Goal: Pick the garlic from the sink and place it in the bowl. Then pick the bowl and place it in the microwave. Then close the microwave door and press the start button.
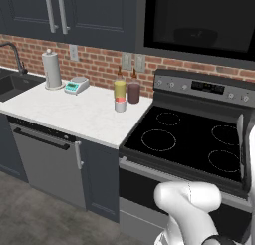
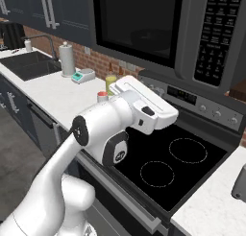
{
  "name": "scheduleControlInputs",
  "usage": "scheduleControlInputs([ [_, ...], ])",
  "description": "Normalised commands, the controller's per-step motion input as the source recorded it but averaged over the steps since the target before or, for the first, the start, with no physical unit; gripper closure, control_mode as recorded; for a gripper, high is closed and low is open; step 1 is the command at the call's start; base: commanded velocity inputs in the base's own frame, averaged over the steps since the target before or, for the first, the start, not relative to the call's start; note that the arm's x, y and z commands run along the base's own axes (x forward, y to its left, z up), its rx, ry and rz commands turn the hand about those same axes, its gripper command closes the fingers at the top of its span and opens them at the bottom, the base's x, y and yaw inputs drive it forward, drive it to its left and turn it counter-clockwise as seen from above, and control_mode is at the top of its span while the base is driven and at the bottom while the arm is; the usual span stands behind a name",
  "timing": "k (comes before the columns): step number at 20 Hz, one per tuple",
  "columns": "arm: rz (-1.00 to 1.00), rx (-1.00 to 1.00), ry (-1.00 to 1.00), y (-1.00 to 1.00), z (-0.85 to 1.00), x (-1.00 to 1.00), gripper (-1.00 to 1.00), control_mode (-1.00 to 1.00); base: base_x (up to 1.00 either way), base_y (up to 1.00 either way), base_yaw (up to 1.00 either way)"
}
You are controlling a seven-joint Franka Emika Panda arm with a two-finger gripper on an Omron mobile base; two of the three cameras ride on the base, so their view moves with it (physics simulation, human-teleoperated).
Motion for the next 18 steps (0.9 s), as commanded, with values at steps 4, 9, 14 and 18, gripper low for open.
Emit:
scheduleControlInputs([
  [4, 0.0, 0.0, 0.0, -0.24, 0.0, 0.51, 1.0, -1.0, 0.0, 0.0, 0.0],
  [9, 0.0, 0.0, 0.0, -0.31, 0.0, 0.54, 1.0, -1.0, 0.0, 0.0, 0.0],
  [14, 0.02, 0.0, 0.0, -0.4, 0.01, 0.31, 1.0, -1.0, 0.0, 0.0, 0.0],
  [18, 0.04, 0.05, 0.0, -0.26, 0.07, 0.02, 1.0, -1.0, 0.0, 0.0, 0.0],
])
